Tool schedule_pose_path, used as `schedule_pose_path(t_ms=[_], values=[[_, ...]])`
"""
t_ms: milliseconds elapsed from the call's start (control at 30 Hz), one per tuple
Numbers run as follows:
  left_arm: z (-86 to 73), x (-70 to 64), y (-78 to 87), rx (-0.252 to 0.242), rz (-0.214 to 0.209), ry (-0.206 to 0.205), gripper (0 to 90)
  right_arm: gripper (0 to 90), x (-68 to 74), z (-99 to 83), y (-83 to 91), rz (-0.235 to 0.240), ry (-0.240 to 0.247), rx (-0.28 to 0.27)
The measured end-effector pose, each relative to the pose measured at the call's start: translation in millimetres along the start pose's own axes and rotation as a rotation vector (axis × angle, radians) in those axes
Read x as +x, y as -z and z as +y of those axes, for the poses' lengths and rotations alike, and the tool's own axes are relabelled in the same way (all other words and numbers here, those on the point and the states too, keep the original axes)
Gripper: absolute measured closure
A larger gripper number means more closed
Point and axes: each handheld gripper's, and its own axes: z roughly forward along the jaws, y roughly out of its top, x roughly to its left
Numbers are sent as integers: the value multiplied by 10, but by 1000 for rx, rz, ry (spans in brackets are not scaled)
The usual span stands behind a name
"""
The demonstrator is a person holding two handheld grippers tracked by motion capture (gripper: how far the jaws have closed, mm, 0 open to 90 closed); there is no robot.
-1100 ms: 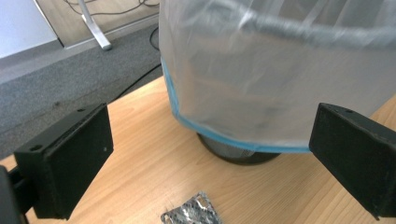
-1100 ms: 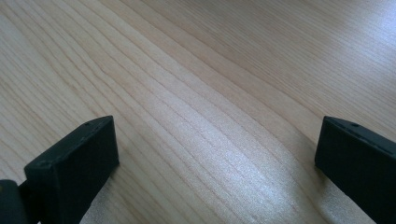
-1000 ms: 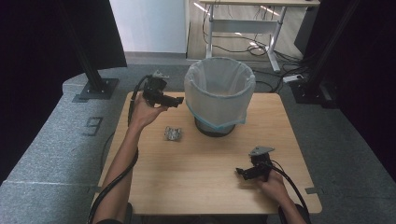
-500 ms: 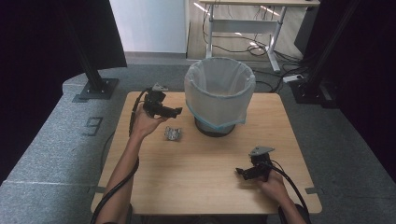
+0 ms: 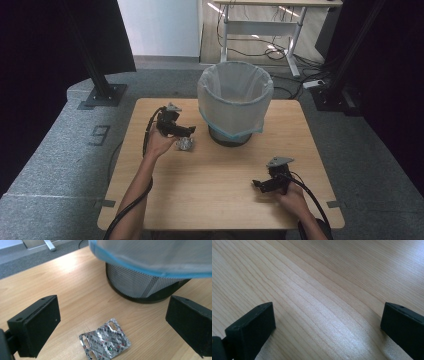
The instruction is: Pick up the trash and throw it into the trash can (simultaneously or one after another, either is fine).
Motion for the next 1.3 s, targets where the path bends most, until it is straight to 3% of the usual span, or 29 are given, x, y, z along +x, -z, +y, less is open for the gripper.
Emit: schedule_pose_path(t_ms=[333, 933, 1300], values=[[-189, 5, -231, 42, 17, 24, 0, 0, 1, 0, -2, -1, -1, -2], [-440, -2, -502, 79, 23, 57, 0, 0, 0, 0, 0, 0, -1, 0], [-542, -10, -626, 118, 48, 47, 0, 0, 2, -1, -3, -1, -2, -4]])
